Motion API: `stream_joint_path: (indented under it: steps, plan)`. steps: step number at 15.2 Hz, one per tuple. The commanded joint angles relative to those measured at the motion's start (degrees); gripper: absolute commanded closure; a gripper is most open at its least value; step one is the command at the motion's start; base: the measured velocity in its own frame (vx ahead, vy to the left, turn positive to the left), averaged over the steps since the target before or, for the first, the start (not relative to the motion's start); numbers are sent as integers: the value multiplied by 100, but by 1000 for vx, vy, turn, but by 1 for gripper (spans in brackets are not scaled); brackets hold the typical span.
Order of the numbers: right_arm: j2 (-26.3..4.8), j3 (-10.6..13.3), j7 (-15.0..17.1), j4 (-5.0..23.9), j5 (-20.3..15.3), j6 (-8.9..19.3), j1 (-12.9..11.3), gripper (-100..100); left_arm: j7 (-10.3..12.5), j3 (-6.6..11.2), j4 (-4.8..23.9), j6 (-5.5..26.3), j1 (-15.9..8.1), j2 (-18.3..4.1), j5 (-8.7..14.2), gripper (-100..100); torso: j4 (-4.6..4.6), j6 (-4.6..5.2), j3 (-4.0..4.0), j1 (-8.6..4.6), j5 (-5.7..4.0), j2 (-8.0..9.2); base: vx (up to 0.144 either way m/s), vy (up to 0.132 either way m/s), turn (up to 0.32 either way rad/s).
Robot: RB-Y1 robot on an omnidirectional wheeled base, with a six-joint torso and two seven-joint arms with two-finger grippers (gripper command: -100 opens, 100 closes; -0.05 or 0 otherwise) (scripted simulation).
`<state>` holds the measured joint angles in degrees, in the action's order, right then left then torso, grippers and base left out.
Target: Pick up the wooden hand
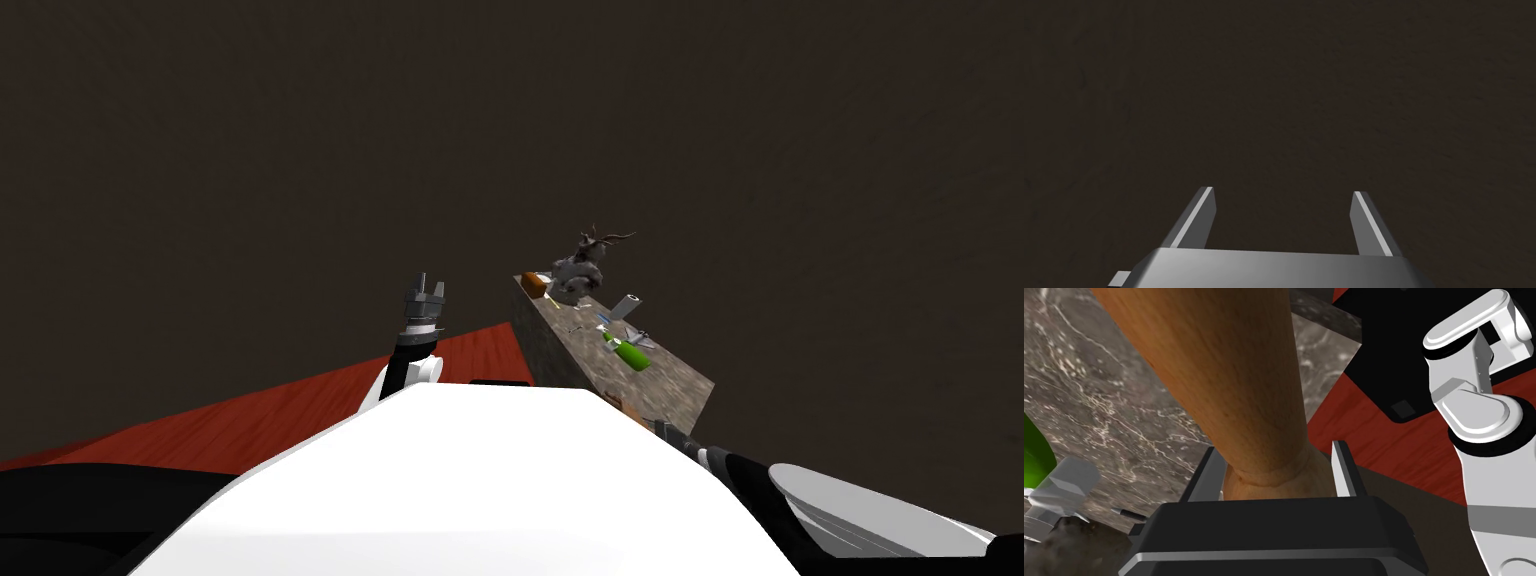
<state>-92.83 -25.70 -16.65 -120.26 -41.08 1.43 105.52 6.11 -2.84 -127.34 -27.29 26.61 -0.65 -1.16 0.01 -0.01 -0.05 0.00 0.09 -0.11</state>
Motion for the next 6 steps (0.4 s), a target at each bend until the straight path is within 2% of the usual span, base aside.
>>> stream_joint_path:
  steps: [1,3,4,5,6]
  plan:
    - [166,-189,-35,-66,-52,-72,217,100,0,0,0,0,0,0,0,0,0,0,0,0,0,0,17,-1,41]
    - [345,-400,-72,-139,-108,-147,461,100,0,0,0,0,0,0,0,0,1,0,1,3,3,1,21,0,45]
    - [345,-400,-72,-139,-108,-147,461,100,0,0,0,0,0,0,0,0,1,0,1,5,5,1,18,0,22]
    - [435,-506,-90,-175,-136,-185,583,100,0,0,0,0,0,0,0,0,2,-1,2,6,6,2,16,0,21]
    - [361,-396,-72,-121,-111,-169,450,100,0,0,0,0,0,0,0,0,2,-2,2,7,7,3,9,-1,7]
